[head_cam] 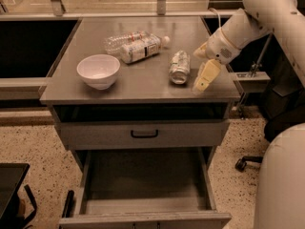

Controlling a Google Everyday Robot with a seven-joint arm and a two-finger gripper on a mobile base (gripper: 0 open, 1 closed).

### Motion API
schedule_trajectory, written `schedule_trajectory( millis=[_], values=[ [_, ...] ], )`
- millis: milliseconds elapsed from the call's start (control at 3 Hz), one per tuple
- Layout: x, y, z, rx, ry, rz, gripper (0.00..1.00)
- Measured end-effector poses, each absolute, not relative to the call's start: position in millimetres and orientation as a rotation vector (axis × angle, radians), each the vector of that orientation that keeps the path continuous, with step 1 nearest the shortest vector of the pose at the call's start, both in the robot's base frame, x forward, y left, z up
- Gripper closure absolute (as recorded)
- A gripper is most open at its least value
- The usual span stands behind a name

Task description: Place 7up can into middle drawer

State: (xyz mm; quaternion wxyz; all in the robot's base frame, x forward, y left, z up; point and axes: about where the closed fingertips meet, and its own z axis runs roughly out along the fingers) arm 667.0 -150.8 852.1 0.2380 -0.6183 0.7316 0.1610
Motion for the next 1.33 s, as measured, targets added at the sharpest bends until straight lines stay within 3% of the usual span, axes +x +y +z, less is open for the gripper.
schedule_trajectory(
  millis=[667, 1333],
  values=[
    [730.9, -113.9, 816.6, -1.602, 1.888, 0.532, 0.0],
    [727.5, -87.3, 852.6, -1.636, 1.853, 0.479, 0.0]
  ],
)
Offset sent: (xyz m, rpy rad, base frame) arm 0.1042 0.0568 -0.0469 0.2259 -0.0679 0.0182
